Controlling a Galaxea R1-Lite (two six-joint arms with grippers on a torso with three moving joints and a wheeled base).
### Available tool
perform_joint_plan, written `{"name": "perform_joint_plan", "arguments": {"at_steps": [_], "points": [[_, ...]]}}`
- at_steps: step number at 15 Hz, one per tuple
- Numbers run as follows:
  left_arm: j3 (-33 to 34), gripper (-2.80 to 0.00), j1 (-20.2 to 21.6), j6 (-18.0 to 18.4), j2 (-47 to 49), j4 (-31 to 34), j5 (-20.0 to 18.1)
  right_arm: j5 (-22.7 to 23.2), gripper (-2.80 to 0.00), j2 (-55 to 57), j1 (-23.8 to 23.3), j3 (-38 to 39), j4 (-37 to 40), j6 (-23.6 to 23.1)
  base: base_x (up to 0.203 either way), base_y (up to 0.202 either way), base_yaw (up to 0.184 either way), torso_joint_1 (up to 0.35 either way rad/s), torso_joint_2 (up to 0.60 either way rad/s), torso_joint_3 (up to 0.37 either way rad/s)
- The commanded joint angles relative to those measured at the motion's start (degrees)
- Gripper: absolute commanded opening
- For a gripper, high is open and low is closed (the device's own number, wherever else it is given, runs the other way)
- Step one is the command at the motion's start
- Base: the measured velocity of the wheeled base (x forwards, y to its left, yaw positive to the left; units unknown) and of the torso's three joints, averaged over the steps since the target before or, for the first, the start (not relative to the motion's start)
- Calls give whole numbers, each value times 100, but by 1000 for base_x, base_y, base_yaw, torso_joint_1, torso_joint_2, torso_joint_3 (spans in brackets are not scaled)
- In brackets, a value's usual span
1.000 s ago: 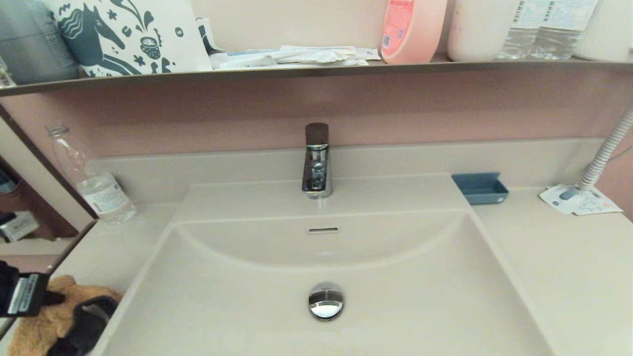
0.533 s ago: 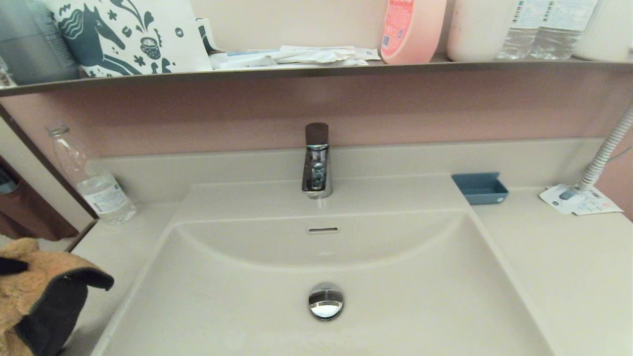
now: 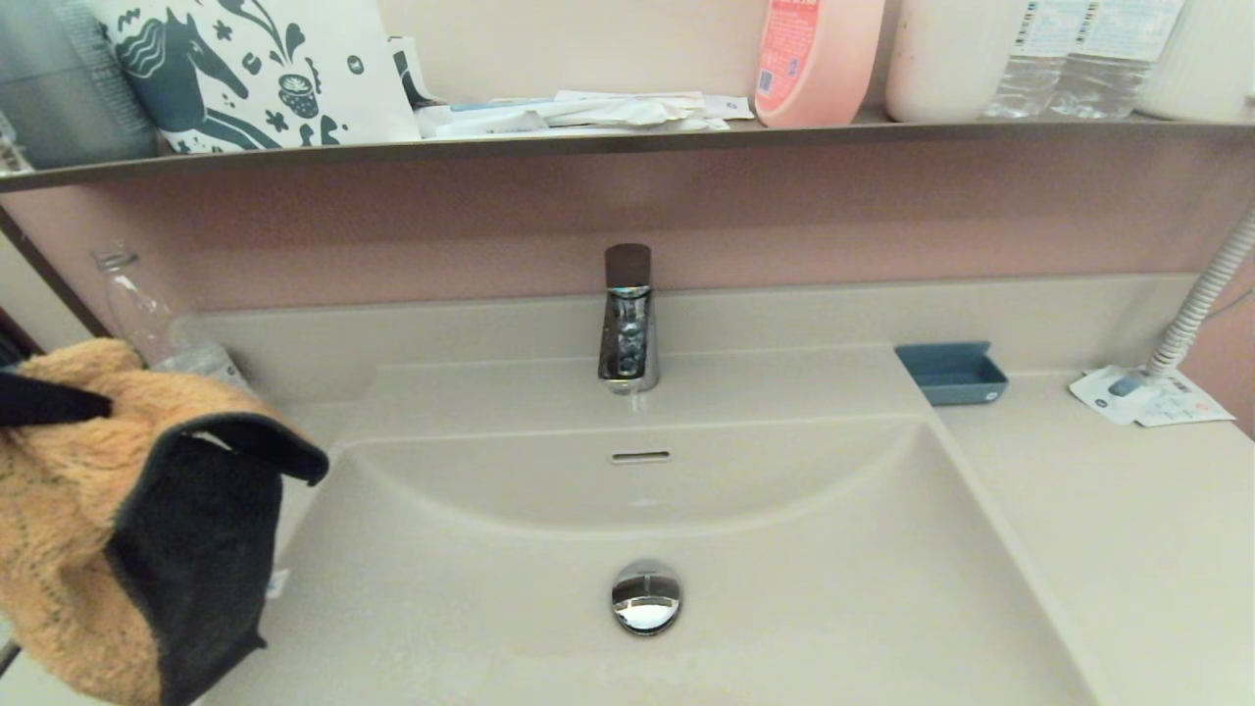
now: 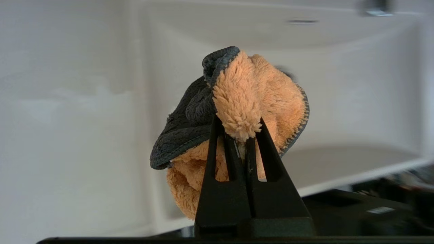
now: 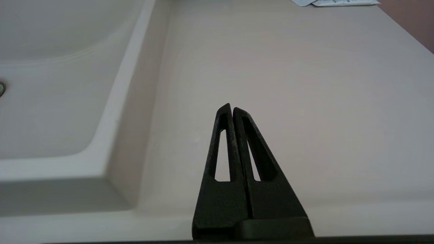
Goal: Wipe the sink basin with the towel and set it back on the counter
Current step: Wipe the sink
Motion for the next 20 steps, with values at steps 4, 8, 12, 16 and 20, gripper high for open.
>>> {"name": "perform_joint_plan", "arguments": {"at_steps": [4, 8, 12, 16, 20], "points": [[1609, -280, -2302, -1270, 503, -2289, 2260, 1, -280, 5, 2, 0, 0, -2, 0, 0, 0, 0, 0, 0], [2612, -280, -2391, -1347, 1122, -3785, 2713, 1, -280, 5, 2, 0, 0, -2, 0, 0, 0, 0, 0, 0], [3701, -280, -1943, -899, 1080, -4418, 1996, 1, -280, 5, 2, 0, 0, -2, 0, 0, 0, 0, 0, 0], [5194, -280, -1634, -318, 1349, -6266, 1954, 1, -280, 5, 2, 0, 0, -2, 0, 0, 0, 0, 0, 0], [5458, -280, -201, 1356, 2215, -7374, 1670, 1, -280, 5, 2, 0, 0, -2, 0, 0, 0, 0, 0, 0]]}}
